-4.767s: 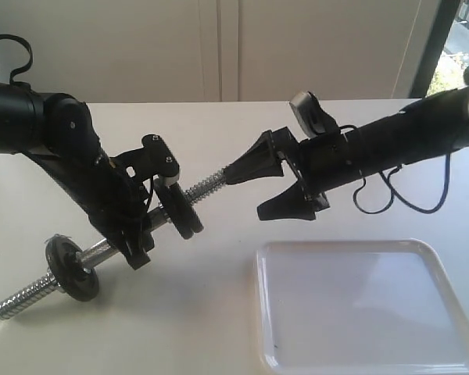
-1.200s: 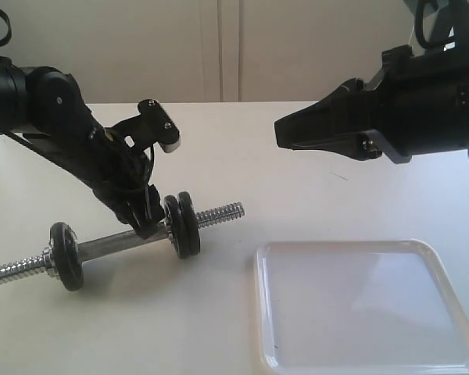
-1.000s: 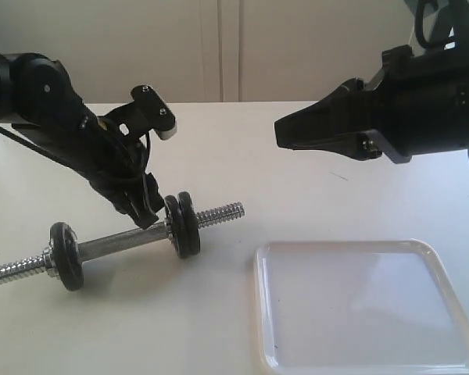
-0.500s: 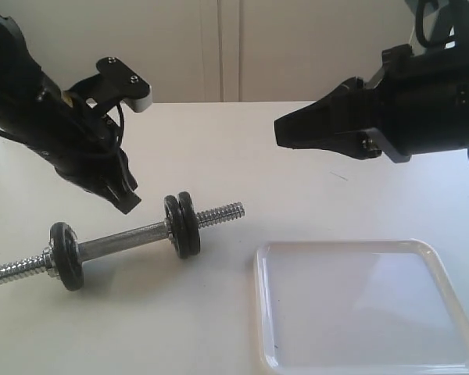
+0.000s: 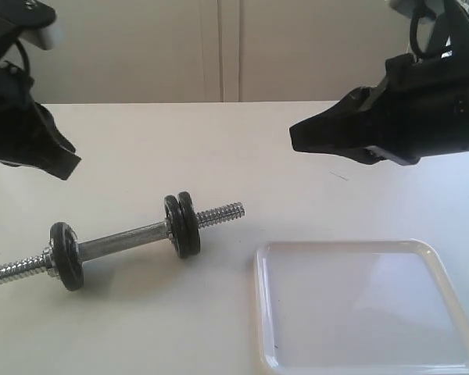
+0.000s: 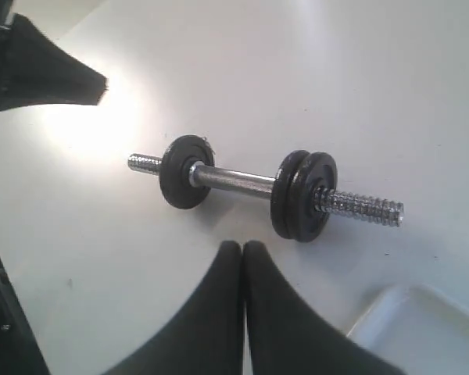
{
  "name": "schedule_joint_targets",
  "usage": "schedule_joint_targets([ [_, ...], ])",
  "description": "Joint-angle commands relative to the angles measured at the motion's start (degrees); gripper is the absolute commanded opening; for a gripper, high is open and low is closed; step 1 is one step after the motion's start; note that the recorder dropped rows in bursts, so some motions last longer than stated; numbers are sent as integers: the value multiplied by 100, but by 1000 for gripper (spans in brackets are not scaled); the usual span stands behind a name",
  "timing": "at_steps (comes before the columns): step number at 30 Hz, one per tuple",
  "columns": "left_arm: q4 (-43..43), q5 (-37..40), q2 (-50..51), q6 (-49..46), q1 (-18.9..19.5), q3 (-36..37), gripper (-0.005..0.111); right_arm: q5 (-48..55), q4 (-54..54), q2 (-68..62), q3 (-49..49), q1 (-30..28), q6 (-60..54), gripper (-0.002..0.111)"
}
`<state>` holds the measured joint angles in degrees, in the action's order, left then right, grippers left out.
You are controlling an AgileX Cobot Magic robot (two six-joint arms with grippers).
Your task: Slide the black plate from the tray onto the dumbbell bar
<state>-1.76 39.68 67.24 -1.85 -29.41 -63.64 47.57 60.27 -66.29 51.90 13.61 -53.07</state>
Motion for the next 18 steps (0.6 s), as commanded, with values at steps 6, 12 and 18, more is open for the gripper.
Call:
schedule_joint_targets([
  [6,-366,-190,-1471,771,6,922,0,-573,-1021,118,-3,8,896,0],
  [12,-472,218,-1826,771,6,968,0,-953,-1782,384,-15,8,1363,0],
  [18,-472,196,-1860,771,6,968,0,-1436,-2041,811,-240,8,1617,0],
])
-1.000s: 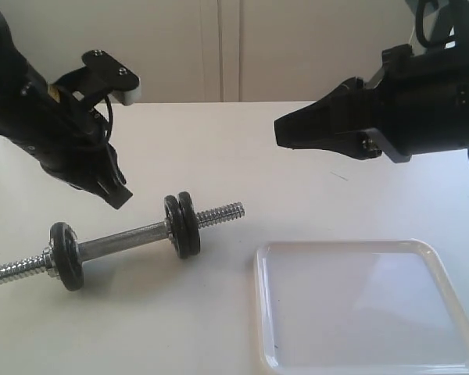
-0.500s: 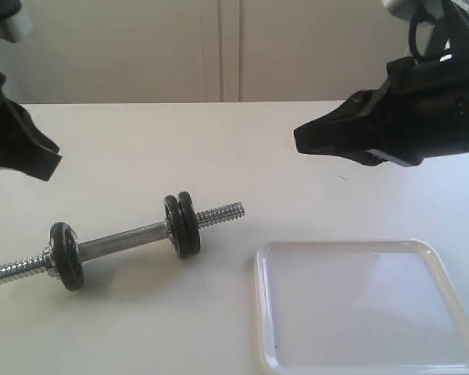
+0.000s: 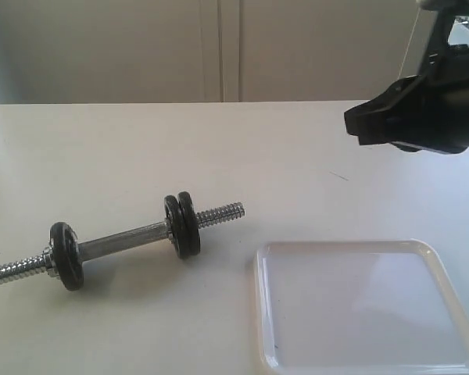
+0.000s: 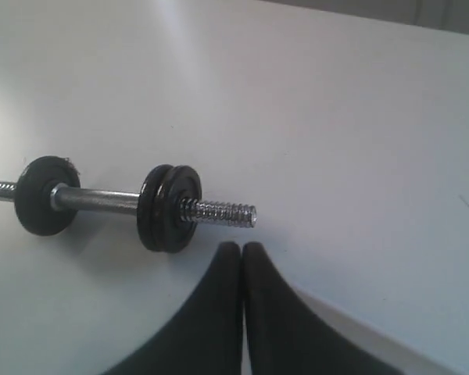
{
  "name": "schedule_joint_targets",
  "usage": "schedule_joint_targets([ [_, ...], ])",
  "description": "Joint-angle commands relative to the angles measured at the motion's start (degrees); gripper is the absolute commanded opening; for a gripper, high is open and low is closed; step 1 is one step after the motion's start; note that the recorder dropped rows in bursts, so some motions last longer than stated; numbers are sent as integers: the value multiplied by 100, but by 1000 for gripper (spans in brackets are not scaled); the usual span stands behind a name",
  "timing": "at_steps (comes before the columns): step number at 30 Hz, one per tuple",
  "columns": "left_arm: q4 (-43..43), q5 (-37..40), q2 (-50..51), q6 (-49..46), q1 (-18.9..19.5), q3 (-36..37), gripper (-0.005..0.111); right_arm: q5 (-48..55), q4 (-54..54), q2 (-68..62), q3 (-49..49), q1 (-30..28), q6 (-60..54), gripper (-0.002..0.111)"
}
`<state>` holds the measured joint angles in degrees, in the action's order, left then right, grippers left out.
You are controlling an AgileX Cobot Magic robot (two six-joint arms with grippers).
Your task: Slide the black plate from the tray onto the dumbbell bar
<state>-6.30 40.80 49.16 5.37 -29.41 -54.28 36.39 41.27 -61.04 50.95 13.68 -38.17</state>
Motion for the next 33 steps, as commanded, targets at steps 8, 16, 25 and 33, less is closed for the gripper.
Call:
schedule_joint_targets([
  [8,-18,84,-52,49,6,31,0,-547,-940,932,-239,1,318,0],
  [16,-18,84,-238,49,72,31,0,236,-1091,1030,-239,1,1047,0],
  [25,-20,84,-2299,49,1940,31,0,213,-1091,1030,-239,1,1047,0],
  [33,-20,84,-3811,49,2226,31,0,213,-1101,1030,-239,1,1047,0],
])
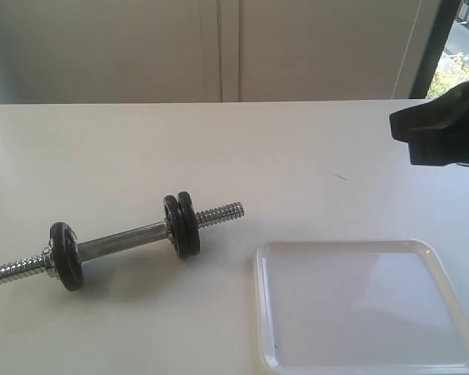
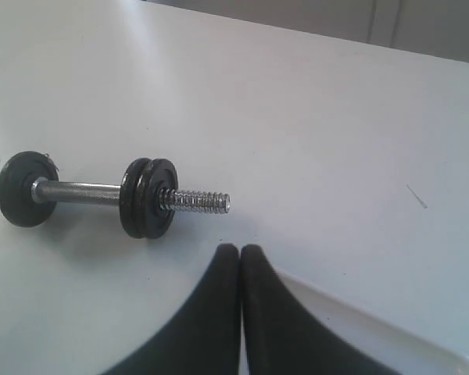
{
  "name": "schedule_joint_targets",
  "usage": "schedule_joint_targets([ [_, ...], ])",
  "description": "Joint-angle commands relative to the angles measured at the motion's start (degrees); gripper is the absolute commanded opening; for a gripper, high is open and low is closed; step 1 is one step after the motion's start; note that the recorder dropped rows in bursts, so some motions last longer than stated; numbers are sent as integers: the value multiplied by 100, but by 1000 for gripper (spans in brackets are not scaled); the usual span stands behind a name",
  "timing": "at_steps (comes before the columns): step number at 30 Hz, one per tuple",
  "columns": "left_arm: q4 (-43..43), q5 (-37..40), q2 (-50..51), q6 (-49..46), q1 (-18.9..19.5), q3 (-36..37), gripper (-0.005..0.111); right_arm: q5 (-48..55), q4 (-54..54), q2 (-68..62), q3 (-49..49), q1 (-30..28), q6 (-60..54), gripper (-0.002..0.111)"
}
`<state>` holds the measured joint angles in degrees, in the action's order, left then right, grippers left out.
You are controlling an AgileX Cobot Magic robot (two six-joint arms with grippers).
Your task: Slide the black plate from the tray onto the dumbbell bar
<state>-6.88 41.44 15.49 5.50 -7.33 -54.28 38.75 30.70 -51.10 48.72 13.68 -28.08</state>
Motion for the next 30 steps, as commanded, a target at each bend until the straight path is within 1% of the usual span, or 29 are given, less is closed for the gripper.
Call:
schedule_joint_targets([
  [1,38,21,-517,36,18,31,0,-23,-44,37,-17,1,37,0],
  [5,38,21,-721,36,18,31,0,-23,-44,37,-17,1,37,0],
  [11,38,21,-745,36,18,31,0,-23,-44,37,-17,1,37,0],
  [15,38,-25,-747,36,18,223,0,-23,-44,37,-17,1,37,0],
  [17,205,-194,-823,36,40,476,0,-35,-44,37,-17,1,37,0],
  [19,605,-446,-954,36,97,788,0,-35,-44,37,-17,1,37,0],
  [21,1191,-679,-1161,36,161,1178,0,-47,-44,37,-17,1,37,0],
  [23,1574,-744,-1387,36,222,1541,0,-47,-44,37,-17,1,37,0],
  [27,1580,-758,-1549,-6,390,2366,0,-59,-44,37,-17,1,37,0],
  [30,1557,-758,-1549,-224,432,2784,0,-68,-44,37,-17,1,37,0],
])
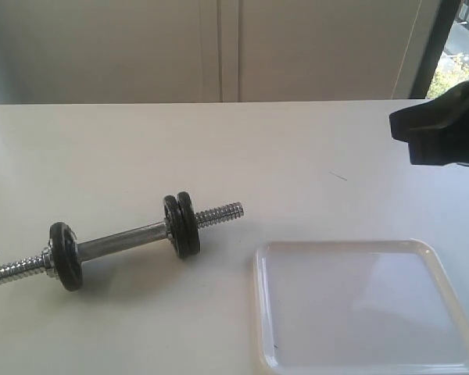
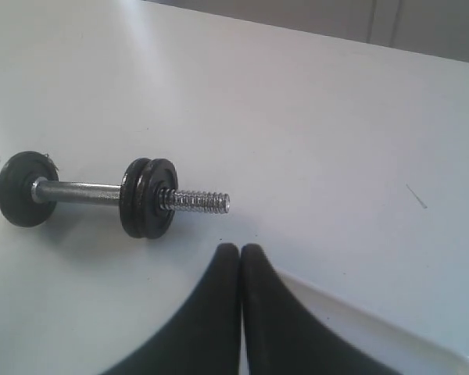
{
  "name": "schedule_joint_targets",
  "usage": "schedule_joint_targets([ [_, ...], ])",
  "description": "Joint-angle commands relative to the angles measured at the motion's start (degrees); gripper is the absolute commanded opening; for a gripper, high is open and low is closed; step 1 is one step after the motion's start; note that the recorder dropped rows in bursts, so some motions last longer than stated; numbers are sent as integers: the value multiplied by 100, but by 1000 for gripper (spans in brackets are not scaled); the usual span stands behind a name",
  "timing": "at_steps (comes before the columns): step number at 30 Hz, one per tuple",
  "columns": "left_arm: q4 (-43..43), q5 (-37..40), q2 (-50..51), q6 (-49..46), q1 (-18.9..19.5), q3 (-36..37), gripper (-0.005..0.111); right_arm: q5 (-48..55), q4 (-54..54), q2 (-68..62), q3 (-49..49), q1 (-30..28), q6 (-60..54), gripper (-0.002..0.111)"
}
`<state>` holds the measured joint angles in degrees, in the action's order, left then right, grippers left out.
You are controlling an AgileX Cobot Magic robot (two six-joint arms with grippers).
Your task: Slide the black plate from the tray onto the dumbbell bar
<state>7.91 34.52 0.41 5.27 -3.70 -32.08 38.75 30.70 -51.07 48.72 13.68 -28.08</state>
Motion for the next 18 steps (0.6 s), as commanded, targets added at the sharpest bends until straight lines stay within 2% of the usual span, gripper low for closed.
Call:
schedule_joint_targets([
  [1,45,-83,-41,-311,69,694,0,-68,-44,34,-17,1,37,0],
  [5,15,-938,-41,-874,69,1294,0,-68,-44,34,-17,1,37,0],
  [9,15,-1781,-41,-984,69,1977,0,-68,-44,34,-17,1,37,0],
  [18,-207,-1843,-41,-1006,69,3090,0,-66,-55,34,-17,1,37,0],
])
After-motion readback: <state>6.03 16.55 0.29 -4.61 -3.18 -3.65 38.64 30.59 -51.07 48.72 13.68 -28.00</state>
